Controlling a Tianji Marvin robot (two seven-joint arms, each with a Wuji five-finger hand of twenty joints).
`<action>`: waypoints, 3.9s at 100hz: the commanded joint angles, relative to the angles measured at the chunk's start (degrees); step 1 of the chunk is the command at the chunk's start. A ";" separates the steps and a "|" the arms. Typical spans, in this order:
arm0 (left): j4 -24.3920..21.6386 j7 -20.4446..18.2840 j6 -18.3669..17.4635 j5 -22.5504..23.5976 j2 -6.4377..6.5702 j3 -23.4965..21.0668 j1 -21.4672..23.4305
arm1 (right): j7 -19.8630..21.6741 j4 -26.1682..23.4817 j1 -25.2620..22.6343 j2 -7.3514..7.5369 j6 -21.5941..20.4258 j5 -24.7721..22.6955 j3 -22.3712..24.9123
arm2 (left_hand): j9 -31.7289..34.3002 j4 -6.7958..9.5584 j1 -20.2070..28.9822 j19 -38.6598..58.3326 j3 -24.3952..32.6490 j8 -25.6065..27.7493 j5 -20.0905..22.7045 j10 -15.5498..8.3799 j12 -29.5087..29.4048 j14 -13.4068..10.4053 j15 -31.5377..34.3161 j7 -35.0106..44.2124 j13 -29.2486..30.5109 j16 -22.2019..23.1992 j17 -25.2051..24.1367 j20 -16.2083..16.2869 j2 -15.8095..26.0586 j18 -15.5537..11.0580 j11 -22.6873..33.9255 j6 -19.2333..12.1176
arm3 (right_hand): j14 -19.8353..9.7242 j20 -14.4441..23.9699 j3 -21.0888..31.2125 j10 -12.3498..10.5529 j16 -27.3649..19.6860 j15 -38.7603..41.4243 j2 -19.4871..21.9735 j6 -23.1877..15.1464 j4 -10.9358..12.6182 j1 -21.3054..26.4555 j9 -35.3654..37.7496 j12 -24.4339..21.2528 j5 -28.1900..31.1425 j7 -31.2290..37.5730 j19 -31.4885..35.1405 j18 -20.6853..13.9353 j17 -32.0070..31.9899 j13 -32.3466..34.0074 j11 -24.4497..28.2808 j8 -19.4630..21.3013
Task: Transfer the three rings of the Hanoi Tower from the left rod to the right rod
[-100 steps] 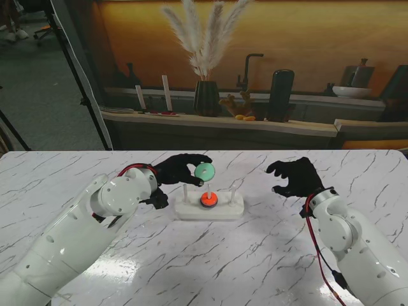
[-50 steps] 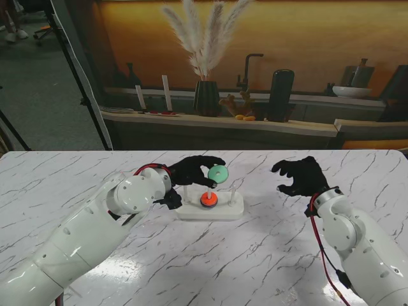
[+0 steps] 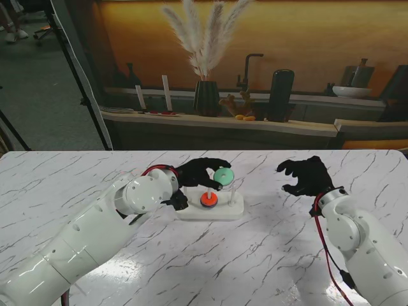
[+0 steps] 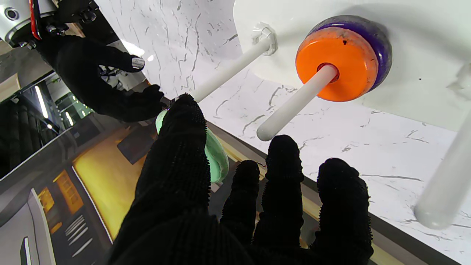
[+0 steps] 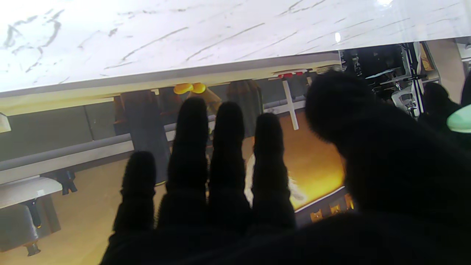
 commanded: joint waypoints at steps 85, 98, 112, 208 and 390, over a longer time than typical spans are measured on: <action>3.18 0.16 -0.51 -1.50 -1.98 4.59 -2.71 | -0.25 -0.40 -1.04 0.31 1.14 -2.54 1.03 | 0.76 1.39 3.95 2.90 3.89 3.26 6.51 -0.49 0.35 -0.21 0.97 6.27 0.97 1.18 0.45 1.62 8.65 2.50 0.55 -5.63 | -0.85 0.77 1.34 -1.22 0.30 0.55 0.21 -0.27 2.48 1.42 0.46 0.31 0.20 0.72 1.42 17.87 -0.25 1.05 1.04 0.72; 3.54 0.19 -0.57 -1.78 -2.16 5.02 -3.02 | -0.14 -0.47 -1.19 0.37 1.40 -2.84 1.29 | 0.71 1.43 3.96 2.89 3.88 3.28 6.53 -0.47 0.33 -0.18 0.94 6.27 0.93 1.18 0.45 1.64 8.67 2.50 0.51 -5.70 | -0.84 0.74 1.41 -1.20 0.30 0.57 0.17 -0.38 2.47 1.55 0.49 0.30 0.16 0.75 1.42 17.86 -0.26 1.11 1.05 0.69; 4.12 0.20 -0.65 -2.24 -2.43 5.64 -3.43 | -0.03 -0.59 -1.46 0.45 1.73 -3.22 1.75 | 0.76 1.44 3.96 2.86 3.88 3.32 6.65 -0.46 0.34 -0.17 0.96 6.32 0.94 1.19 0.42 1.65 8.59 2.52 0.54 -5.70 | -0.80 0.71 1.51 -1.23 0.26 0.49 0.12 -0.42 2.48 1.77 0.43 0.26 0.11 0.76 1.43 17.84 -0.26 1.05 0.99 0.66; 5.62 -0.38 -0.49 -3.31 -2.90 7.20 -4.40 | -0.15 -0.14 -1.93 0.45 1.72 -3.03 2.32 | 0.87 1.45 3.96 3.17 4.18 3.39 6.70 -0.52 0.42 -0.24 1.25 6.41 1.28 1.30 0.95 1.85 8.35 2.26 0.72 -5.31 | -0.91 0.62 1.46 -1.24 0.32 0.61 0.11 -0.48 2.42 1.57 0.37 0.25 -0.04 0.84 1.54 17.83 -0.31 1.09 1.07 0.55; 7.13 -3.04 -5.48 -0.55 -1.74 9.18 -6.30 | -0.28 0.92 -1.50 0.37 1.62 -2.31 1.92 | -19.73 4.31 -7.80 -49.65 12.88 -9.92 -6.84 -0.55 -13.52 -2.03 -47.01 -7.55 -25.49 -38.18 -24.26 -28.09 -9.43 -2.61 -16.28 3.96 | -0.90 0.70 1.49 -1.30 0.38 0.82 0.13 -0.54 2.42 1.53 0.46 0.27 0.08 1.01 1.59 17.80 -0.30 1.18 1.21 0.57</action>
